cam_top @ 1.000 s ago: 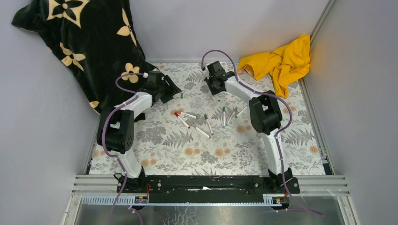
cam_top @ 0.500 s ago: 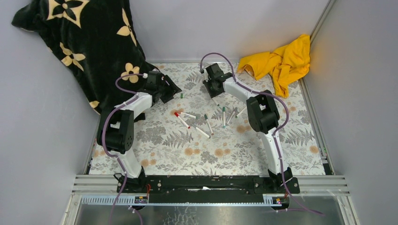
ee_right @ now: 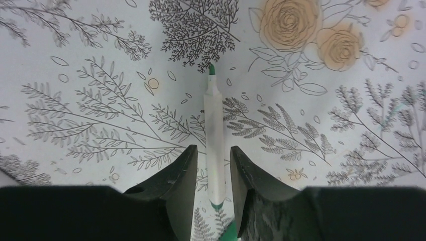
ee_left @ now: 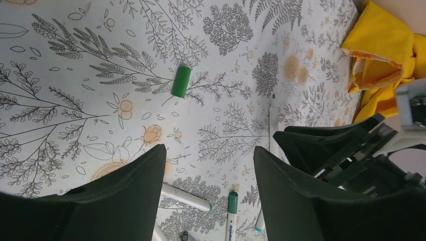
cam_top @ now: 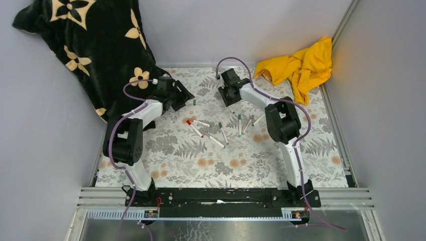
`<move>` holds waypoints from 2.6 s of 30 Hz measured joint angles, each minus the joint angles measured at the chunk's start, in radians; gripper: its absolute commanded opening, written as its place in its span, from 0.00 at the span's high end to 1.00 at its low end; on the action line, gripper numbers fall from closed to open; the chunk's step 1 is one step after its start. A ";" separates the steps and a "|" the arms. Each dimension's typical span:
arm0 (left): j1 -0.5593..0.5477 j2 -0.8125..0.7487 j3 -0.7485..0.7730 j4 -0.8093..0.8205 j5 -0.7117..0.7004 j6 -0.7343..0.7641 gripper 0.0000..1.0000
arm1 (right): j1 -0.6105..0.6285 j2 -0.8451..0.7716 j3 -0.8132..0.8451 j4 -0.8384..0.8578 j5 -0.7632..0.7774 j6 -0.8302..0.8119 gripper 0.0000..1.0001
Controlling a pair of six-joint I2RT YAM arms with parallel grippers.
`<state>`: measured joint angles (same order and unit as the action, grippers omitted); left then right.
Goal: Open the pen caps
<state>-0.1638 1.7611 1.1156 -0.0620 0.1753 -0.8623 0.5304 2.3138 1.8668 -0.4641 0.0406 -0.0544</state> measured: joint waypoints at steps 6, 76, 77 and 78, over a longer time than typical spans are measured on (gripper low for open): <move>-0.003 -0.031 0.000 0.000 0.000 0.000 0.25 | 0.001 -0.098 0.000 -0.045 0.060 0.115 0.63; -0.137 -0.074 0.049 -0.011 0.005 0.092 0.21 | -0.148 -0.452 -0.685 -0.015 0.287 0.698 1.00; -0.137 -0.073 0.053 -0.011 0.012 0.091 0.21 | -0.148 -0.465 -0.693 -0.027 0.283 0.685 1.00; -0.137 -0.070 0.057 -0.011 0.022 0.091 0.21 | -0.148 -0.480 -0.698 -0.039 0.275 0.668 1.00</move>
<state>-0.3008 1.6913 1.1728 -0.0727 0.1974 -0.7715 0.3828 1.8339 1.1683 -0.5030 0.3161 0.6132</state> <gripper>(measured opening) 0.786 0.046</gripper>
